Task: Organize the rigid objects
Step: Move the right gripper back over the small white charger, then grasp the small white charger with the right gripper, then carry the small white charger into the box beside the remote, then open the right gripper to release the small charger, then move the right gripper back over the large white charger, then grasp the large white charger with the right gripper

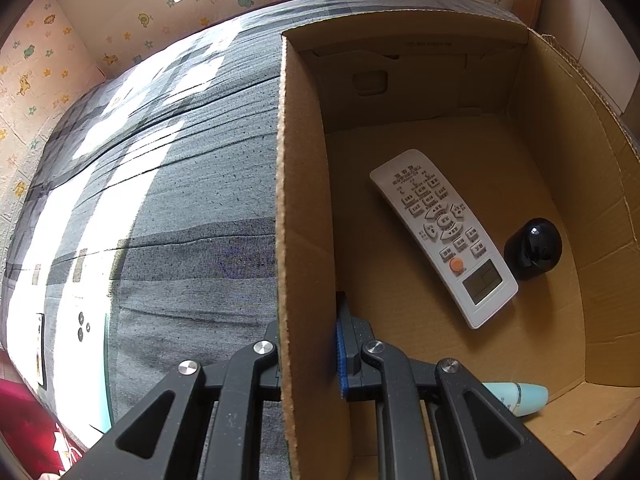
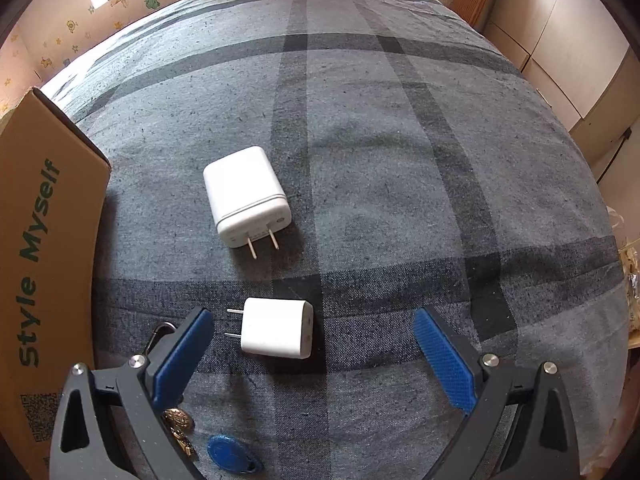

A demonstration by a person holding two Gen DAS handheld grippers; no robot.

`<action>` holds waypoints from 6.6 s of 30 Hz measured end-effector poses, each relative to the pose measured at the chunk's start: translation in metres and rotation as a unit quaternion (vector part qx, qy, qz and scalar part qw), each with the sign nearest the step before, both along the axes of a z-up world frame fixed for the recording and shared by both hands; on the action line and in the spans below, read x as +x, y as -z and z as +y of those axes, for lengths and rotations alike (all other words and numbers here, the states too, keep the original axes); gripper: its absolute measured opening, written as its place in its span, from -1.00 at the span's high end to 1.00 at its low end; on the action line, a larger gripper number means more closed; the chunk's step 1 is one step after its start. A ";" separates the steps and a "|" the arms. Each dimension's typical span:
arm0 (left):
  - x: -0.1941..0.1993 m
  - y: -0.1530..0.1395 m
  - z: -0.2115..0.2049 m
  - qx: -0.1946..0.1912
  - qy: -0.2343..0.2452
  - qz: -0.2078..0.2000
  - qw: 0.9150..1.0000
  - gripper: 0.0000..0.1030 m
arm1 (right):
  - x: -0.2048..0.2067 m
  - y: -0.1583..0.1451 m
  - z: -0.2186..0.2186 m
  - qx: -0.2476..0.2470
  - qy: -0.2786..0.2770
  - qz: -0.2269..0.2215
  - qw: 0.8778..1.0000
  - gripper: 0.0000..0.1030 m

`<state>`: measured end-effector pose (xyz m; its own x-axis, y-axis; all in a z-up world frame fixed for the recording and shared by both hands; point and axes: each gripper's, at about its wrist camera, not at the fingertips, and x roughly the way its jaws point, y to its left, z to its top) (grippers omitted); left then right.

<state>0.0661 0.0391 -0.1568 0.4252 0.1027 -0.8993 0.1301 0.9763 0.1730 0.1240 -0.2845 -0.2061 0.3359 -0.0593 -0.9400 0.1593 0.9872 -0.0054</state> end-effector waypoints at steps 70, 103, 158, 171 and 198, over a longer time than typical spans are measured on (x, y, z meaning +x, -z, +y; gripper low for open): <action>0.001 0.000 0.003 -0.006 0.000 0.005 1.000 0.73 | 0.010 -0.134 0.206 0.034 -0.192 -0.058 0.979 0.31; 0.006 0.006 0.016 -0.030 0.000 0.010 0.999 0.74 | 0.069 -0.025 0.266 0.010 -0.217 0.062 0.974 0.30; 0.026 0.016 0.056 -0.103 -0.002 0.030 0.994 0.79 | 0.005 -0.141 0.098 0.014 -0.086 -0.059 0.994 -0.76; 0.021 0.017 0.052 -0.100 -0.004 0.026 0.995 0.79 | 0.018 -0.076 0.055 -0.009 -0.057 -0.014 0.998 -0.78; 0.023 0.018 0.049 -0.092 0.001 0.026 0.995 0.79 | 0.081 0.007 0.030 -0.012 -0.054 0.039 0.998 -0.95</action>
<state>0.0893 0.0876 -0.1752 0.3780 -0.0668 -0.9234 0.1366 0.9905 -0.0157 0.2045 -0.2542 -0.2126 0.2680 -0.0493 -0.9622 0.0512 0.9980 -0.0369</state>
